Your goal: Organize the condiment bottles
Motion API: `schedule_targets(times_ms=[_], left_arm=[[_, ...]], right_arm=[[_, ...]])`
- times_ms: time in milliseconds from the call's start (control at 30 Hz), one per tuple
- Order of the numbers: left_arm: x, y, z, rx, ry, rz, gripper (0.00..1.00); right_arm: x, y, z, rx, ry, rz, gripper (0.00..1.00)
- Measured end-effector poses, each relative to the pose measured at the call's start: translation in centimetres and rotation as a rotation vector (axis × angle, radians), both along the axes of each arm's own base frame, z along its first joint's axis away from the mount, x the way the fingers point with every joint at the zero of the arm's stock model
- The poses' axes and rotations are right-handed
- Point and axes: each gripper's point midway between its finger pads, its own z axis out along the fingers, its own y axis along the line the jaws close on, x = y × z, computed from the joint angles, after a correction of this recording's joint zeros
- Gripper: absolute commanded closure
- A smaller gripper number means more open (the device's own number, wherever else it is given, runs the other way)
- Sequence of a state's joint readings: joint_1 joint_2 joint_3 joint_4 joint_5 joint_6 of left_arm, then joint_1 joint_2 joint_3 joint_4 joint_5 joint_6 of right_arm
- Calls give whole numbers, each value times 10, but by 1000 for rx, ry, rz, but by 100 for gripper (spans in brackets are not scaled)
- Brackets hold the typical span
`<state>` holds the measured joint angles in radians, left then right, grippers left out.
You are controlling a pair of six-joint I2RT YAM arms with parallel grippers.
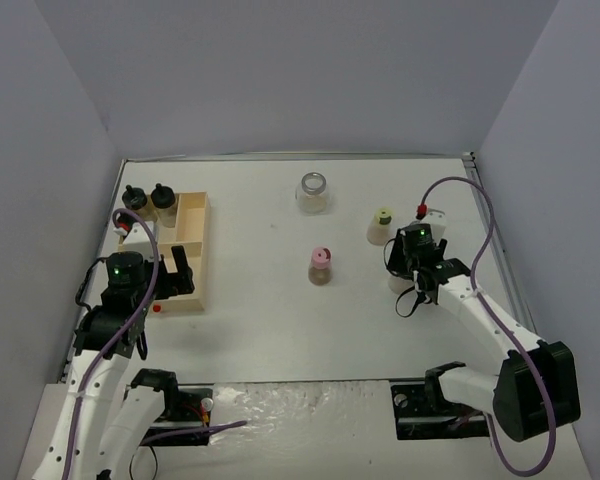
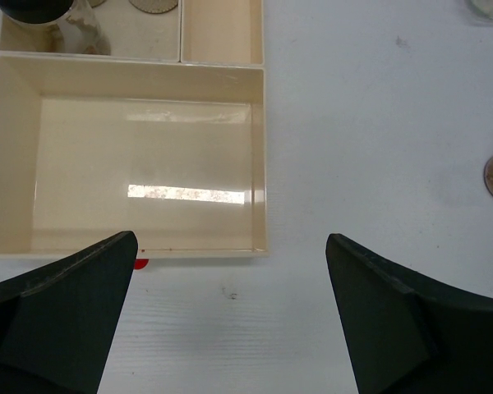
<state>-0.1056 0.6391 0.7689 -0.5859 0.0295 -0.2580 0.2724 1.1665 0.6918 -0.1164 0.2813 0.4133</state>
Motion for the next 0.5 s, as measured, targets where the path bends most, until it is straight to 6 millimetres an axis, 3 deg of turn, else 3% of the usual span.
schedule_targets(times_ms=[100,333,500], left_arm=[[-1,1,2,3,-10,4,3],[-1,2,3,6,-13,6,3],[-1,2,2,7,-11,6,3]], right_arm=[[-10,30,1,12,2,112,100],[-49,117,28,68,-24,444,100],[-70,190,65,89,-47,696,100]])
